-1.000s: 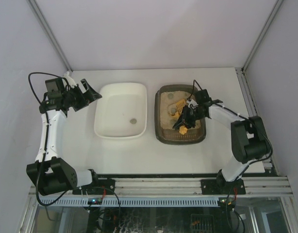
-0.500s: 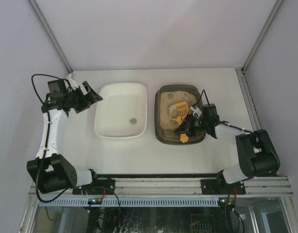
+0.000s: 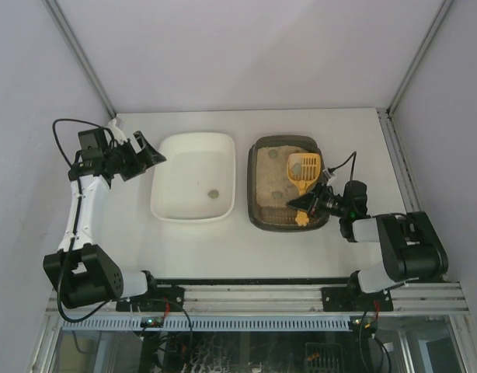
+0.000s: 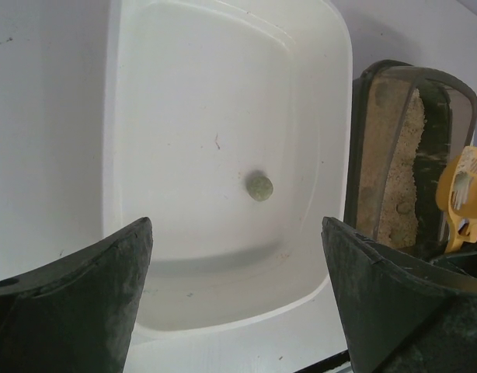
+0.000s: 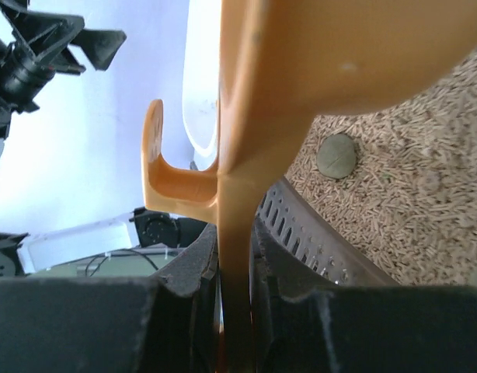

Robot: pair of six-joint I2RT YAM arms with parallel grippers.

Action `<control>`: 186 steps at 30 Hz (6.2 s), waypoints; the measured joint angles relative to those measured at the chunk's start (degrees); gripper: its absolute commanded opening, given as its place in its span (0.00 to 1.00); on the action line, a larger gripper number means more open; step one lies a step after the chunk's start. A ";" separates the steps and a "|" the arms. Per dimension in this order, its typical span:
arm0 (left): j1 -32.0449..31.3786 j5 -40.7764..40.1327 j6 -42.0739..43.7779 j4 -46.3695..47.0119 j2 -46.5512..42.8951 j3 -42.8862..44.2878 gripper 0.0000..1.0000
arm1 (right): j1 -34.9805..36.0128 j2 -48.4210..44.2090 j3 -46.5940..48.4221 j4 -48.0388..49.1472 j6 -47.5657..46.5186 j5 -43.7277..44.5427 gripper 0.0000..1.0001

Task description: Clean the litter box

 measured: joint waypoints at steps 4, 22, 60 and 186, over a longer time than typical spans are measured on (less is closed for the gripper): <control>0.00 0.37 0.15 0.26 0.00 -0.04 0.93 | 0.50 6.49 -2.56 13.07 6.64 -2.32 0.00; -0.04 1.86 2.08 0.79 0.02 -0.35 0.93 | 1.55 15.63 -1.29 32.61 17.66 -6.05 0.00; -1.92 1.99 5.92 0.70 0.17 -0.33 0.94 | 3.76 11.10 7.08 10.49 13.44 -6.88 0.00; -35.56 17.11 -2.43 24.09 69.59 60.52 1.00 | 7.21 27.12 34.86 -26.80 11.19 2.36 0.00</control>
